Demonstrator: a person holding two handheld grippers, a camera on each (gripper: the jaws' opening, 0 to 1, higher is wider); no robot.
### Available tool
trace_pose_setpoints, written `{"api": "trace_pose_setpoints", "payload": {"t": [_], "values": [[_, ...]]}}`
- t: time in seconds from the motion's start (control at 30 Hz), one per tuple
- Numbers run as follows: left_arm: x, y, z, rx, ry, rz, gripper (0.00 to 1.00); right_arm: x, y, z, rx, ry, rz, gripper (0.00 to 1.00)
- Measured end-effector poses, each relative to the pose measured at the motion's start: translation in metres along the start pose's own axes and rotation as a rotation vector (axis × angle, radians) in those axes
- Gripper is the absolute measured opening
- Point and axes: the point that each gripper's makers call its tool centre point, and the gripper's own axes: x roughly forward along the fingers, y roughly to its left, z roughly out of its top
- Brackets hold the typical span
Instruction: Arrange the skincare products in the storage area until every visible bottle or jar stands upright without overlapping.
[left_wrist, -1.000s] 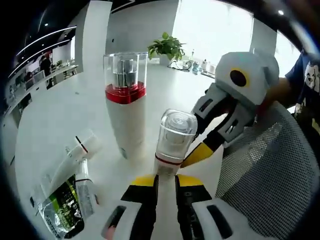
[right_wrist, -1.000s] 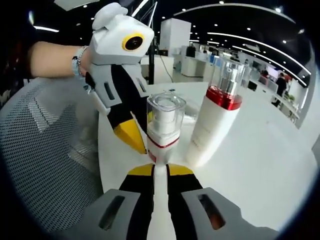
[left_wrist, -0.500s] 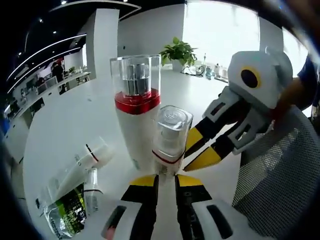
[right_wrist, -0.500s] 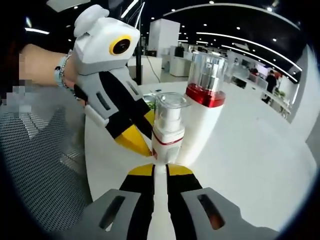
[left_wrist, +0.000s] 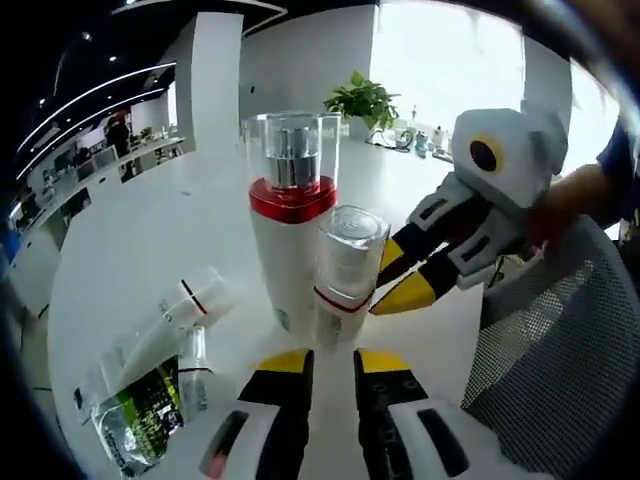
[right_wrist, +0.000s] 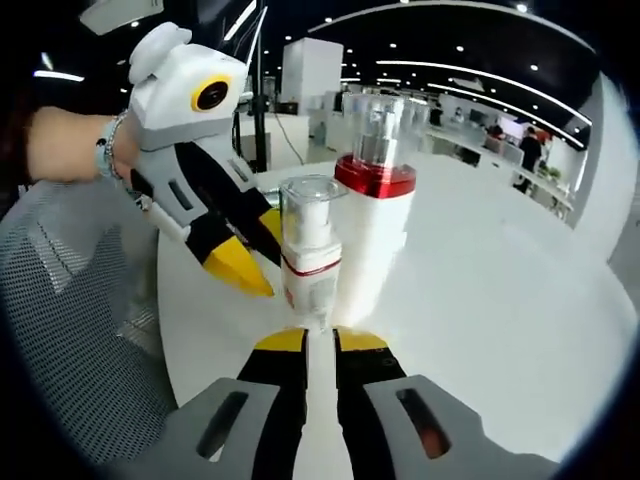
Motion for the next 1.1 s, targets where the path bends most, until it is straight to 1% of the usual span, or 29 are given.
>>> {"api": "trace_pose_setpoints", "payload": {"t": [0.03, 0.07, 0.1, 0.17, 0.2, 0.23, 0.27, 0.3, 0.33, 0.37, 0.4, 0.43, 0.5, 0.57, 0.6, 0.63, 0.7, 0.8, 0.87, 0.9, 0.97, 1.0, 1.03, 1.07, 1.1], "values": [[-0.004, 0.006, 0.000, -0.006, -0.002, 0.019, 0.19, -0.002, -0.009, -0.001, 0.016, 0.009, -0.017, 0.10], [-0.006, 0.010, 0.000, -0.010, -0.008, 0.037, 0.19, -0.003, -0.014, 0.000, 0.021, 0.004, -0.026, 0.09], [-0.010, 0.019, 0.001, -0.026, -0.015, 0.070, 0.19, -0.004, -0.019, 0.003, 0.026, -0.006, -0.032, 0.09], [-0.015, 0.031, -0.001, -0.063, -0.018, 0.106, 0.19, -0.005, -0.025, 0.007, 0.027, -0.005, -0.034, 0.09], [-0.016, 0.033, -0.003, -0.083, -0.005, 0.104, 0.19, -0.004, -0.028, 0.008, 0.024, 0.002, -0.032, 0.09], [-0.017, 0.036, -0.009, -0.102, 0.022, 0.101, 0.19, -0.004, -0.030, 0.008, 0.018, 0.019, -0.027, 0.08], [-0.018, 0.037, -0.013, -0.102, 0.042, 0.104, 0.19, -0.004, -0.031, 0.001, -0.008, 0.086, -0.007, 0.07], [-0.018, 0.040, -0.021, -0.082, 0.081, 0.119, 0.19, -0.004, -0.031, -0.001, -0.022, 0.114, -0.001, 0.07], [-0.018, 0.042, -0.025, -0.056, 0.104, 0.128, 0.19, -0.003, -0.034, -0.003, -0.033, 0.143, -0.007, 0.07], [-0.019, 0.043, -0.029, -0.030, 0.127, 0.138, 0.19, -0.003, -0.033, -0.008, -0.046, 0.177, 0.006, 0.06], [-0.018, 0.043, -0.033, -0.009, 0.150, 0.147, 0.19, -0.002, -0.033, -0.016, -0.043, 0.231, 0.018, 0.06], [-0.017, 0.043, -0.035, -0.001, 0.160, 0.150, 0.19, -0.002, -0.034, -0.020, -0.043, 0.254, 0.024, 0.06], [-0.016, 0.044, -0.034, -0.010, 0.155, 0.152, 0.19, 0.000, -0.038, -0.014, -0.039, 0.218, 0.017, 0.05], [-0.018, 0.046, -0.031, -0.030, 0.140, 0.155, 0.19, -0.001, -0.046, 0.003, -0.005, 0.165, 0.005, 0.05], [-0.019, 0.047, -0.029, -0.042, 0.132, 0.160, 0.19, -0.001, -0.051, 0.009, -0.006, 0.153, -0.002, 0.05], [-0.020, 0.049, -0.028, -0.055, 0.123, 0.165, 0.19, -0.002, -0.059, 0.019, -0.013, 0.135, -0.012, 0.05], [-0.025, 0.056, -0.024, -0.090, 0.098, 0.189, 0.19, -0.002, -0.070, 0.034, -0.027, 0.115, -0.023, 0.06], [-0.032, 0.067, -0.017, -0.170, 0.049, 0.218, 0.19, -0.002, -0.086, 0.057, -0.050, 0.090, -0.033, 0.09], [-0.038, 0.073, -0.014, -0.232, 0.013, 0.234, 0.19, 0.001, -0.093, 0.070, -0.053, 0.075, -0.023, 0.11], [-0.041, 0.079, -0.013, -0.278, 0.000, 0.252, 0.19, 0.004, -0.096, 0.080, -0.044, 0.065, -0.003, 0.14], [-0.047, 0.087, -0.012, -0.327, -0.022, 0.280, 0.19, 0.010, -0.096, 0.092, -0.024, 0.059, 0.040, 0.16], [-0.050, 0.092, -0.012, -0.348, -0.030, 0.297, 0.19, 0.016, -0.093, 0.103, -0.026, 0.049, 0.077, 0.17], [-0.052, 0.095, -0.012, -0.361, -0.035, 0.310, 0.19, 0.019, -0.091, 0.108, -0.030, 0.048, 0.098, 0.17], [-0.055, 0.100, -0.012, -0.373, -0.047, 0.322, 0.19, 0.027, -0.086, 0.115, -0.041, 0.059, 0.136, 0.18], [-0.057, 0.102, -0.011, -0.392, -0.057, 0.335, 0.19, 0.032, -0.083, 0.118, -0.055, 0.071, 0.160, 0.20]]}}
